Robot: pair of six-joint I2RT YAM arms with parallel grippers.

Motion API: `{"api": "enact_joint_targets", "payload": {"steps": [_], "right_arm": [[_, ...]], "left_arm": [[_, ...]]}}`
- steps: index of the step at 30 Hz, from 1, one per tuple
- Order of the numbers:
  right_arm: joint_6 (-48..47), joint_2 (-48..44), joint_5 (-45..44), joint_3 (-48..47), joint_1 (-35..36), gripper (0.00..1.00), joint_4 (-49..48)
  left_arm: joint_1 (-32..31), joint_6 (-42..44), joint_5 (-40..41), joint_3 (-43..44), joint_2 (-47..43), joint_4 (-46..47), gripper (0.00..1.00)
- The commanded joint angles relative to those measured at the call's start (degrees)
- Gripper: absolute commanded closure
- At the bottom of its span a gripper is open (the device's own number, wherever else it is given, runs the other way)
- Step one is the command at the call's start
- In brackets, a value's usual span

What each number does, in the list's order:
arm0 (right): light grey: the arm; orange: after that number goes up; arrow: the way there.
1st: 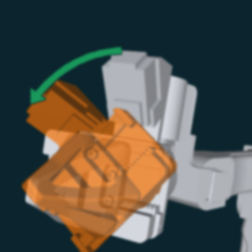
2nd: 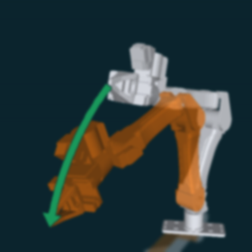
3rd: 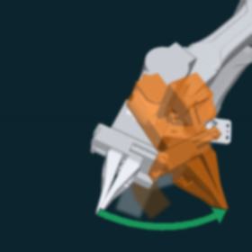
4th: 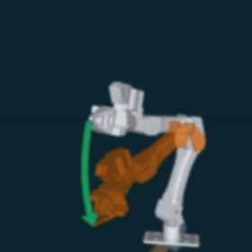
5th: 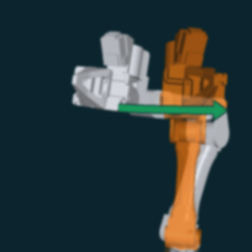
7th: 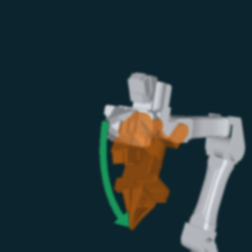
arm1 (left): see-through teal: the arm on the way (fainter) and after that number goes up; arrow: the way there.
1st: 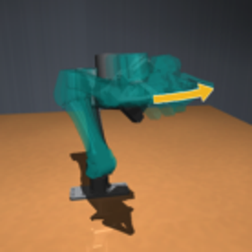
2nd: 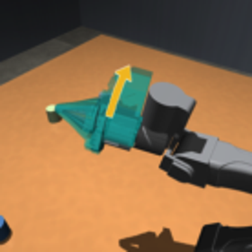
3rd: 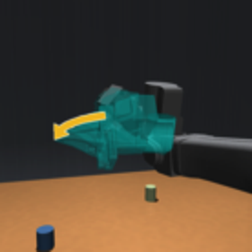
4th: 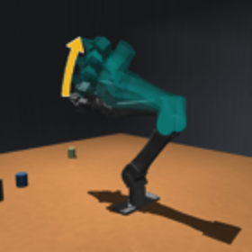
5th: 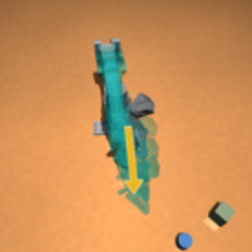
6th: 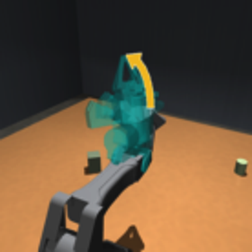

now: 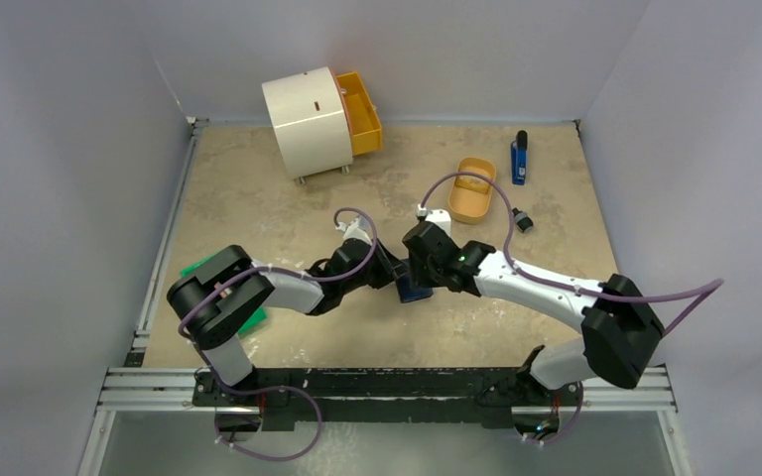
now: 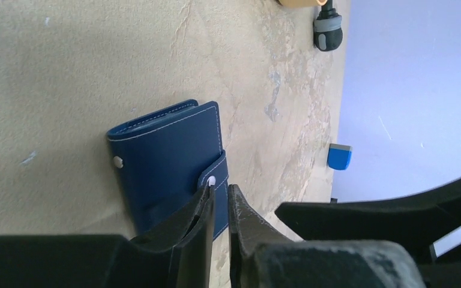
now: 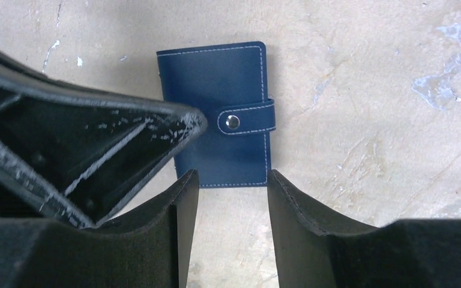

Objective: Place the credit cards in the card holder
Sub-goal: Open the card holder at the center of the board.

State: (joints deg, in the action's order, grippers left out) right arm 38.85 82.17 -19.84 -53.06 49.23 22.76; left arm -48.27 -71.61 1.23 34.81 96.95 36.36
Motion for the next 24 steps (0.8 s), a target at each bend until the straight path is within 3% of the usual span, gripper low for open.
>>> {"api": "enact_joint_targets", "payload": {"steps": [1, 7, 24], "right_arm": [[0.16, -4.24, -2.11, 2.55, 0.42, 0.51, -0.65], [-2.37, -4.04, -2.52, 2.64, 0.38, 0.51, -2.48], [-3.88, 5.19, -1.29, -2.86, 0.5, 0.53, -1.55]], "left_arm": [[0.51, -0.98, -0.97, 2.72, 2.7, 3.76, 0.89], [1.14, -1.57, -0.97, 1.74, 5.57, 5.55, 0.95], [1.74, -3.31, -3.23, -0.33, 10.31, 9.81, 1.0]]}}
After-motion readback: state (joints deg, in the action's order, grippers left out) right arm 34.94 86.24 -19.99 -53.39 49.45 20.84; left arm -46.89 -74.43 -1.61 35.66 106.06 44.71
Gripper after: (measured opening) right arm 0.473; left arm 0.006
